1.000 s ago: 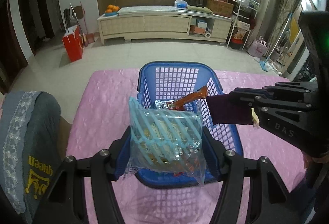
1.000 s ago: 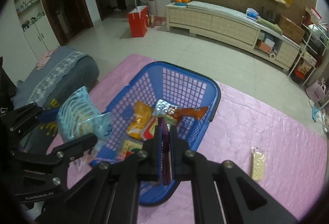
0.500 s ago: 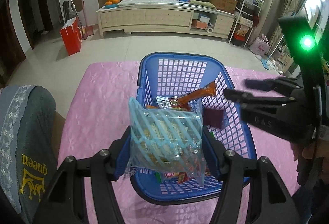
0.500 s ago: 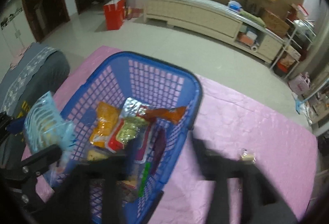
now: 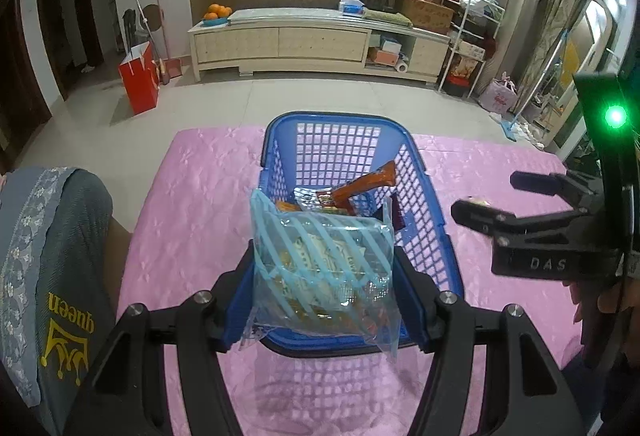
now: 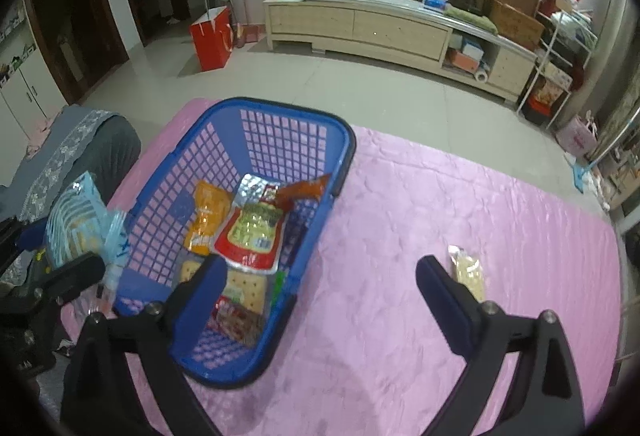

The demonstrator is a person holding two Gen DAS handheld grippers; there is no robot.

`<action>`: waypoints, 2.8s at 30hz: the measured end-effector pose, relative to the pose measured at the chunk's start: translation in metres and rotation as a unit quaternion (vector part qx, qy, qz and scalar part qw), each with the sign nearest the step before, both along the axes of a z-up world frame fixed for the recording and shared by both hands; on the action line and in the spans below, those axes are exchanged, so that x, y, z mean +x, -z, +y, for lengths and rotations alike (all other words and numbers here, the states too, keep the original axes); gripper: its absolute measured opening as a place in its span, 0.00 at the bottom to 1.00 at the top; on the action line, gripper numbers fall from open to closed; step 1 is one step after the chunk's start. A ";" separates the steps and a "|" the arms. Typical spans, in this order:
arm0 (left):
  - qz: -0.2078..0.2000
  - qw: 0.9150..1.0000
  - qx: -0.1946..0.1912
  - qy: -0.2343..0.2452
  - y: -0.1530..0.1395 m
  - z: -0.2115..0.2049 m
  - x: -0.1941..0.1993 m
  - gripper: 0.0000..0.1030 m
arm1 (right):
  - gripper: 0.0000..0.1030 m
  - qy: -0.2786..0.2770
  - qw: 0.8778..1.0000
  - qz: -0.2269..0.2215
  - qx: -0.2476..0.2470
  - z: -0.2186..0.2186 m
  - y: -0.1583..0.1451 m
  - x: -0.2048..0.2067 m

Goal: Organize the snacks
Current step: 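Lower the light-blue bag into the basket and open the left gripper, then move the right gripper to the cracker pack and grasp it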

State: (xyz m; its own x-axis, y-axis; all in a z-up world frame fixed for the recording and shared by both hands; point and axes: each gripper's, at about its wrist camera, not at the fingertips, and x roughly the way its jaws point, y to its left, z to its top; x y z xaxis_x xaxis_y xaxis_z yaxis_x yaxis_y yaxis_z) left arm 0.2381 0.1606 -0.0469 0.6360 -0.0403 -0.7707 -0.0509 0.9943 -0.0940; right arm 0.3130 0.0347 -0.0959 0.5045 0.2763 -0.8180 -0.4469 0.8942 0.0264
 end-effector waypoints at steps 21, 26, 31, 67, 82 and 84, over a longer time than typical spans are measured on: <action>0.033 0.999 -0.018 0.035 0.040 -0.027 0.052 0.59 | 0.95 0.023 0.999 0.004 0.022 -0.032 0.026 0.002; 0.045 0.999 -0.015 0.025 0.048 -0.027 0.066 0.60 | 0.95 0.049 0.998 -0.008 0.033 -0.045 0.026 0.008; 0.038 0.999 -0.014 0.025 0.048 -0.026 0.066 0.68 | 0.95 0.052 0.998 -0.001 0.048 -0.055 0.027 0.007; -0.031 0.997 0.023 0.065 -0.032 -0.089 -0.023 0.78 | 0.95 0.040 0.996 -0.040 0.067 -0.093 -0.038 -0.060; 0.004 0.995 0.053 0.085 -0.010 -0.154 0.020 0.82 | 1.00 0.073 0.996 0.011 0.058 -0.163 -0.001 -0.012; 0.013 0.994 0.058 0.092 -0.003 -0.164 0.030 0.82 | 1.00 0.076 0.995 0.018 0.058 -0.172 0.006 -0.004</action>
